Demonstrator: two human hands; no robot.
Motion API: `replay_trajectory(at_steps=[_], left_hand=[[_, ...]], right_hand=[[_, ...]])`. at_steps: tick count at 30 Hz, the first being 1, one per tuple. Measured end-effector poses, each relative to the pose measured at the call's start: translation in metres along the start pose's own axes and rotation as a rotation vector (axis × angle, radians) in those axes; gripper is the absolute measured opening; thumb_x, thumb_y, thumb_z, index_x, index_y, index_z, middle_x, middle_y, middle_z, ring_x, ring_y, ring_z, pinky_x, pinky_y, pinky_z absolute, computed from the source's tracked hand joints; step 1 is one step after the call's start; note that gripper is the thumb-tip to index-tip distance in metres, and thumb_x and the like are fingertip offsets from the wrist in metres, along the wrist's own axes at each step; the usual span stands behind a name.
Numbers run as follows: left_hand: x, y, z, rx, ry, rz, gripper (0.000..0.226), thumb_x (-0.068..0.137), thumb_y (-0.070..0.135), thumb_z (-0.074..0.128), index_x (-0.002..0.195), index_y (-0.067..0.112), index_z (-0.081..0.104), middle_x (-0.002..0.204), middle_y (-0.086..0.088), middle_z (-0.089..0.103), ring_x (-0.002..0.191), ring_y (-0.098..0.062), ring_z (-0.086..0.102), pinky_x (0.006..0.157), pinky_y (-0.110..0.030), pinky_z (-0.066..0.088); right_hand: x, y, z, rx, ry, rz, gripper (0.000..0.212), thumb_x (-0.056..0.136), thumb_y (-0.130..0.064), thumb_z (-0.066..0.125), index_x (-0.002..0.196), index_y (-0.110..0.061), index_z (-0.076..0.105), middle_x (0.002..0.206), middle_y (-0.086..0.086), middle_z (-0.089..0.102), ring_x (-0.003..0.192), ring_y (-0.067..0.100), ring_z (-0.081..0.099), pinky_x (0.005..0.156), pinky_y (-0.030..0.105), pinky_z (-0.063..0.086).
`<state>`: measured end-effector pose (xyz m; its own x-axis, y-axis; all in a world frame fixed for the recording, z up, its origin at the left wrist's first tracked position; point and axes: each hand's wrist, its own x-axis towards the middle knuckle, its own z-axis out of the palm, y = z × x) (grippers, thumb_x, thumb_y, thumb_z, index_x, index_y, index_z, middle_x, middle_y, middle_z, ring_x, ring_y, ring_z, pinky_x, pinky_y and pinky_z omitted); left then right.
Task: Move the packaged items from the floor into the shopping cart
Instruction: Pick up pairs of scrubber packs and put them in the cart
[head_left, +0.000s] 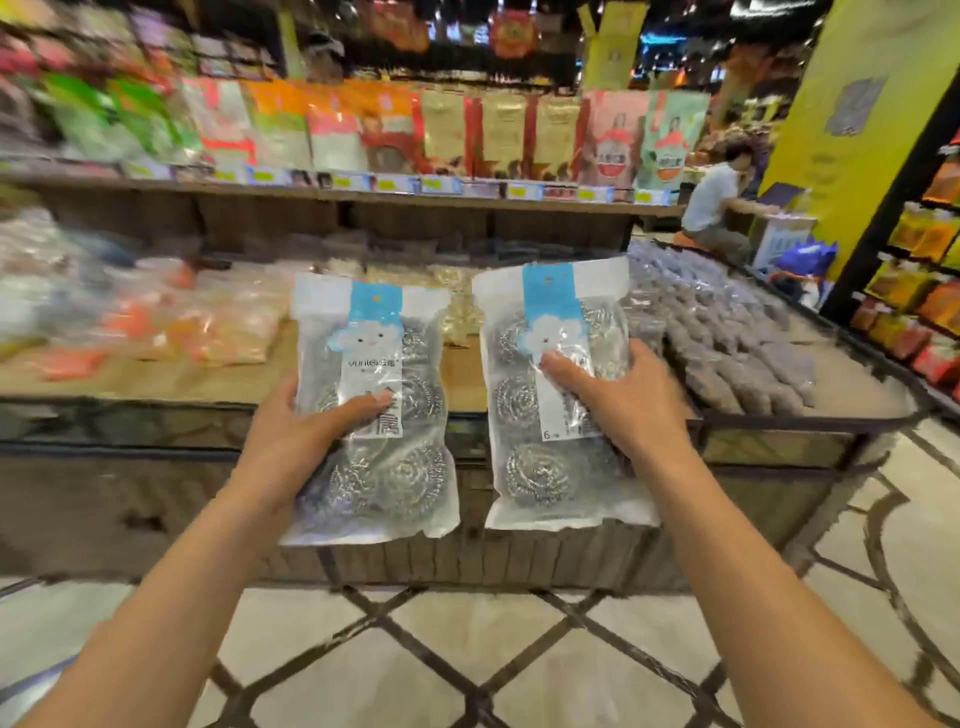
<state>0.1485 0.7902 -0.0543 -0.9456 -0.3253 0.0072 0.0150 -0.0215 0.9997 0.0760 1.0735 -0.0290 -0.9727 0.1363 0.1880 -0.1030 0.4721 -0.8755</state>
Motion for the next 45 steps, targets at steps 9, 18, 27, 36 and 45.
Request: replay_trajectory(at_steps=[9, 18, 27, 36, 45], left_hand=[[0.004, 0.001, -0.254, -0.051, 0.362, 0.026, 0.049, 0.074, 0.015, 0.089, 0.118, 0.020, 0.070, 0.105, -0.003, 0.081, 0.096, -0.026, 0.078, 0.085, -0.044, 0.061], [-0.024, 0.000, -0.430, -0.121, 0.702, 0.012, 0.050, 0.073, 0.015, 0.090, 0.118, 0.021, 0.068, 0.103, -0.006, 0.081, 0.091, -0.029, 0.078, 0.082, -0.050, 0.063], [-0.001, -0.005, -0.575, -0.105, 0.925, -0.012, 0.050, 0.077, 0.019, 0.087, 0.120, 0.024, 0.063, 0.104, -0.007, 0.080, 0.091, -0.034, 0.078, 0.084, -0.058, 0.062], [0.044, 0.004, -0.703, -0.129, 1.124, -0.049, 0.074, 0.058, 0.031, 0.092, 0.125, 0.026, 0.061, 0.105, -0.008, 0.080, 0.090, -0.036, 0.078, 0.082, -0.056, 0.062], [0.057, -0.021, -0.842, -0.187, 1.266, -0.022, 0.057, 0.072, 0.021, 0.088, 0.123, 0.027, 0.062, 0.103, -0.005, 0.081, 0.089, -0.033, 0.079, 0.079, -0.053, 0.063]], right_hand=[[-0.039, -0.145, 0.255, 0.095, -0.296, -0.149, 0.076, 0.074, -0.062, 0.085, 0.132, -0.019, 0.061, 0.120, -0.004, 0.071, 0.103, 0.017, 0.067, 0.081, 0.030, 0.045], [-0.086, -0.247, 0.456, 0.141, -0.597, -0.265, 0.079, 0.066, -0.073, 0.083, 0.123, -0.025, 0.059, 0.117, -0.008, 0.071, 0.105, 0.019, 0.069, 0.095, 0.042, 0.056], [-0.108, -0.323, 0.659, 0.249, -0.844, -0.344, 0.085, 0.064, -0.070, 0.086, 0.129, -0.021, 0.063, 0.117, -0.002, 0.074, 0.104, 0.022, 0.072, 0.092, 0.045, 0.059], [-0.121, -0.405, 0.826, 0.253, -1.051, -0.382, 0.059, 0.074, -0.058, 0.087, 0.117, -0.025, 0.062, 0.109, -0.005, 0.071, 0.099, 0.017, 0.068, 0.085, 0.033, 0.049], [-0.173, -0.460, 0.968, 0.241, -1.178, -0.415, 0.046, 0.071, -0.060, 0.088, 0.101, -0.034, 0.065, 0.100, -0.014, 0.073, 0.092, 0.009, 0.070, 0.091, 0.041, 0.057]])
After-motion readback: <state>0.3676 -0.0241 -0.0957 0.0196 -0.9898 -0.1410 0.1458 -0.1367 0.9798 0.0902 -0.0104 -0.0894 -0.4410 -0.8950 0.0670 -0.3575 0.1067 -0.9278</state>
